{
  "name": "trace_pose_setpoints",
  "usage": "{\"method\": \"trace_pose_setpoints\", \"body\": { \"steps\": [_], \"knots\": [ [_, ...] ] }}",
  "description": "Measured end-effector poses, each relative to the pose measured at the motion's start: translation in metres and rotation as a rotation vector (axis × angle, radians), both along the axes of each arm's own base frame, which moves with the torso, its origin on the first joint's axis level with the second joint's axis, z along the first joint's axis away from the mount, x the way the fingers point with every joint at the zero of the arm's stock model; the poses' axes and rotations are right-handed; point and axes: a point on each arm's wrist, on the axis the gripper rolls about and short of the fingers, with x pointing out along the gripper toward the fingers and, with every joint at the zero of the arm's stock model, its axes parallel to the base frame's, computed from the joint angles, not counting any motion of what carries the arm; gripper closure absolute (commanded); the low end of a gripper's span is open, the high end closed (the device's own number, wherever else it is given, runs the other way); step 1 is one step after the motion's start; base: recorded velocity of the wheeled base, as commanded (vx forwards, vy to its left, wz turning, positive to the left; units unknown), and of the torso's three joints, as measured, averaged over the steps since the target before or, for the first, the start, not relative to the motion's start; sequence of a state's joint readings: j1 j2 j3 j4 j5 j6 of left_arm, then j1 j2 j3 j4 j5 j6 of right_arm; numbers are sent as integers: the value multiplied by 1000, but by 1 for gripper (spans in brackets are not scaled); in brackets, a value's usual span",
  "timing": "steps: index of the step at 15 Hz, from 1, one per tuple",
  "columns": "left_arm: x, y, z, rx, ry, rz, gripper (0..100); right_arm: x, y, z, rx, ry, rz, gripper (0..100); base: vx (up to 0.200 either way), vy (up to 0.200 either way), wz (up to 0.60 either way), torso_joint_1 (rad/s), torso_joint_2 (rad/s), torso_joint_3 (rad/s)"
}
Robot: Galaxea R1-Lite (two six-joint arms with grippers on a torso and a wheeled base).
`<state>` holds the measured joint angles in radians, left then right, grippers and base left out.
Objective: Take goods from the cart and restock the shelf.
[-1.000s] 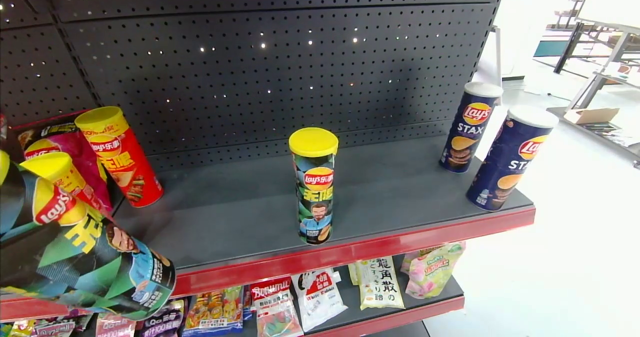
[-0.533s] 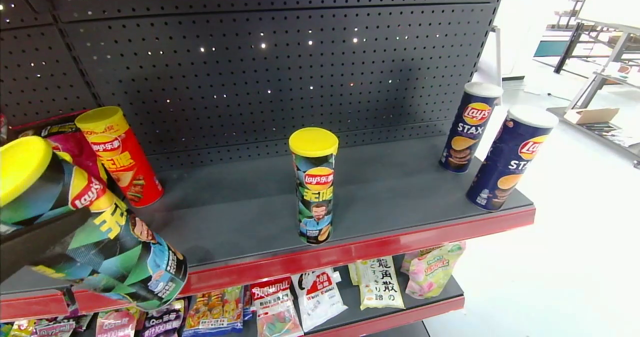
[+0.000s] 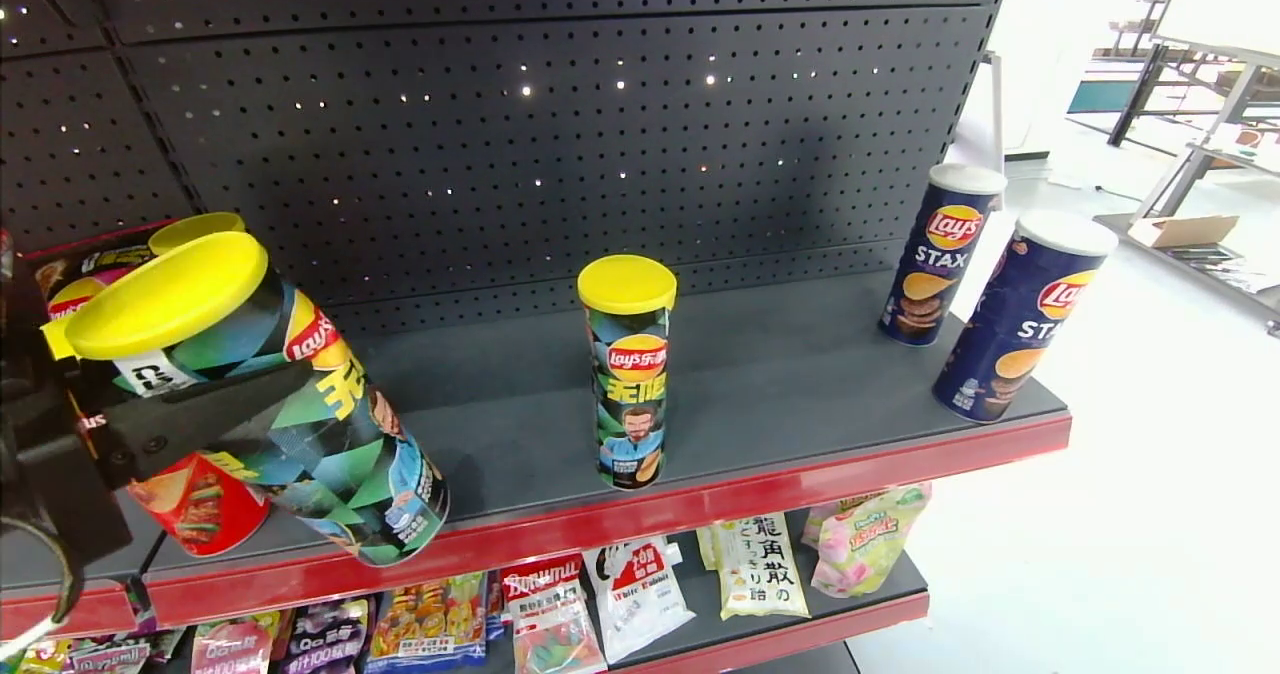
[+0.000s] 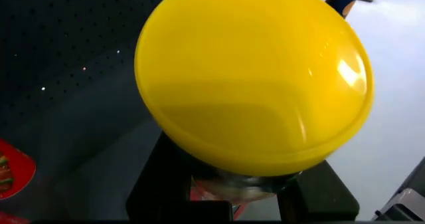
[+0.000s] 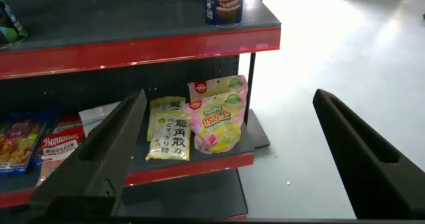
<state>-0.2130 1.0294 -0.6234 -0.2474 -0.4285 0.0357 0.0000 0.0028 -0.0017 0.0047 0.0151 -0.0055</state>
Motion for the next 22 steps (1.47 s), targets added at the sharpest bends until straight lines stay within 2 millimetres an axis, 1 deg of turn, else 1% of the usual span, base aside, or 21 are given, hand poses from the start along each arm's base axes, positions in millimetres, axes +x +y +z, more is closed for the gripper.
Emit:
{"method": "trace_pose_setpoints", "body": {
  "steps": [3, 6, 9, 11, 13, 16, 20, 22],
  "knots": [
    [9, -3, 3, 6, 4, 1, 100, 0, 0, 0, 0, 0, 0, 0, 0, 0, 0, 0, 0, 0],
    [19, -4, 8, 16, 0, 55, 100, 0, 0, 0, 0, -1, 0, 0, 0, 0, 0, 0, 0, 0],
    [34, -7, 11, 12, -29, 67, 100, 0, 0, 0, 0, -1, 0, 0, 0, 0, 0, 0, 0, 0],
    [51, -10, 12, 19, -58, 111, 100, 0, 0, 0, 0, -2, 0, 0, 0, 0, 0, 0, 0, 0],
    [65, -17, 7, 30, -49, 112, 100, 0, 0, 0, 0, -2, 0, 0, 0, 0, 0, 0, 0, 0],
    [86, -32, 3, 28, -55, 68, 100, 0, 0, 0, 0, -2, 0, 0, 0, 0, 0, 0, 0, 0],
    [125, -53, 0, 20, -82, 38, 100, 0, 0, 0, 0, -2, 0, 0, 0, 0, 0, 0, 0, 0],
    [140, -62, -3, 21, -77, 25, 100, 0, 0, 0, 0, -2, 0, 0, 0, 0, 0, 0, 0, 0]
  ]
}}
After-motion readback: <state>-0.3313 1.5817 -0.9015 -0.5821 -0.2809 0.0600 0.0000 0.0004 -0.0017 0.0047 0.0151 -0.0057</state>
